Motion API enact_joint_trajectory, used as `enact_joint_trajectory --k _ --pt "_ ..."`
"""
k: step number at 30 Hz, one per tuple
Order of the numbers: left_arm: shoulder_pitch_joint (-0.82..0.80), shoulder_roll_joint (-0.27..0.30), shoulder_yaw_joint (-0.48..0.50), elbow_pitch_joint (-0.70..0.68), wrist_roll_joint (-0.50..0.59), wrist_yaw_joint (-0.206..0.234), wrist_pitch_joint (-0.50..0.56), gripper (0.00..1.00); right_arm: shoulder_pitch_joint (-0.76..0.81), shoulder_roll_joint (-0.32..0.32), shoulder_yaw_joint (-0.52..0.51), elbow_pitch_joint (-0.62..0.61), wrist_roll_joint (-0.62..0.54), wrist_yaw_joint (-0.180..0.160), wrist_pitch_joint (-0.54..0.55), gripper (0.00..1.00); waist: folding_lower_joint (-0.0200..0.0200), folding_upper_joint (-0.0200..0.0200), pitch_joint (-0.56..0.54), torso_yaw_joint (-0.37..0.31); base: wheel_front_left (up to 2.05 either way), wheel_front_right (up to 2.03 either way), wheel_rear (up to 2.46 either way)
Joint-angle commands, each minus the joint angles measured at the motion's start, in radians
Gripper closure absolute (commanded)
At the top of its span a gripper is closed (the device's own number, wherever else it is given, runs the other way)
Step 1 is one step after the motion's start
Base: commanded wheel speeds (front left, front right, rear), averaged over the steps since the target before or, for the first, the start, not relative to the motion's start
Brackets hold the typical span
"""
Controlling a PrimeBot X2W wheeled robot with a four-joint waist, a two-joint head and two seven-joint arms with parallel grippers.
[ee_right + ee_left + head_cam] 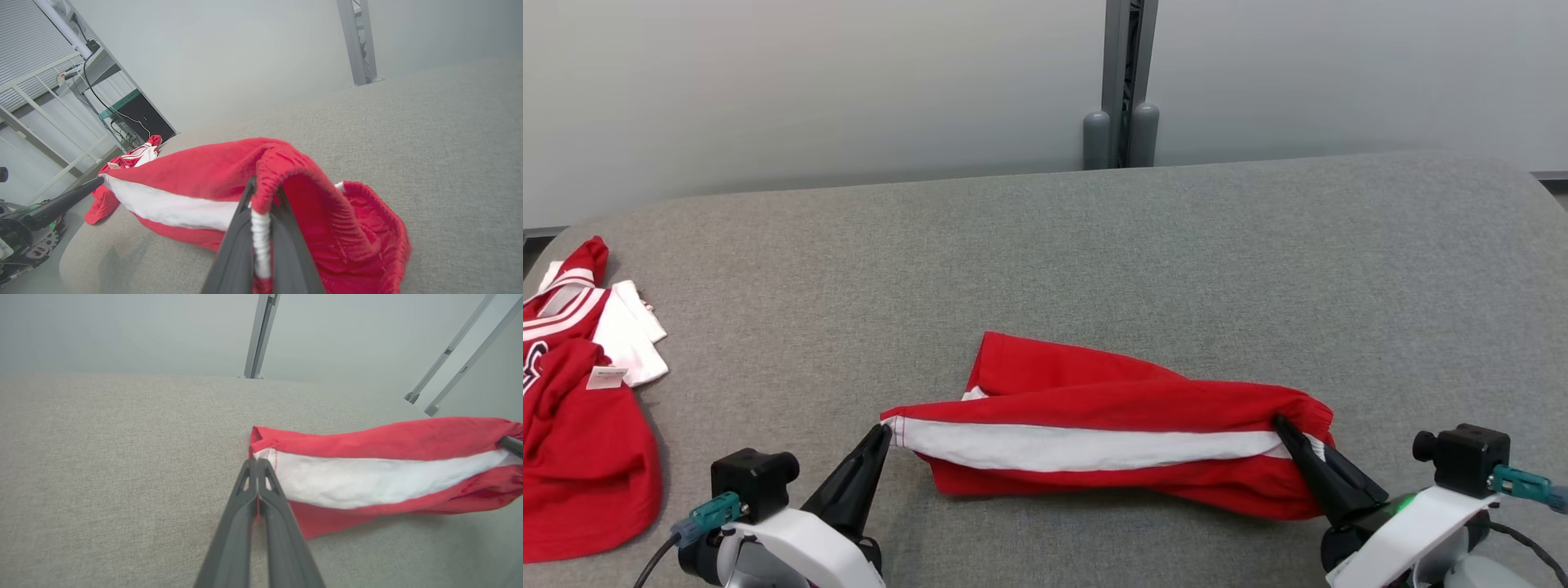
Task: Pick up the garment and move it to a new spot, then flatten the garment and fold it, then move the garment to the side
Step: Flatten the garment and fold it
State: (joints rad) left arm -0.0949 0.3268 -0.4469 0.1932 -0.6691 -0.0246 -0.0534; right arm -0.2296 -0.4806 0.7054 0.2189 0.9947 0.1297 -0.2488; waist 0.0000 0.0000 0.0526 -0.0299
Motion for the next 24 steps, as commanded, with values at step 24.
enact_joint_trajectory --k 24 --pt "-0.450 0.119 0.055 -0.050 0.012 -0.063 0.162 1.00 -0.434 0.003 -0.038 -0.003 -0.011 0.002 0.105 1.00 0.0000 0.0000 0.256 -0.009 0.00 0.00 0.00"
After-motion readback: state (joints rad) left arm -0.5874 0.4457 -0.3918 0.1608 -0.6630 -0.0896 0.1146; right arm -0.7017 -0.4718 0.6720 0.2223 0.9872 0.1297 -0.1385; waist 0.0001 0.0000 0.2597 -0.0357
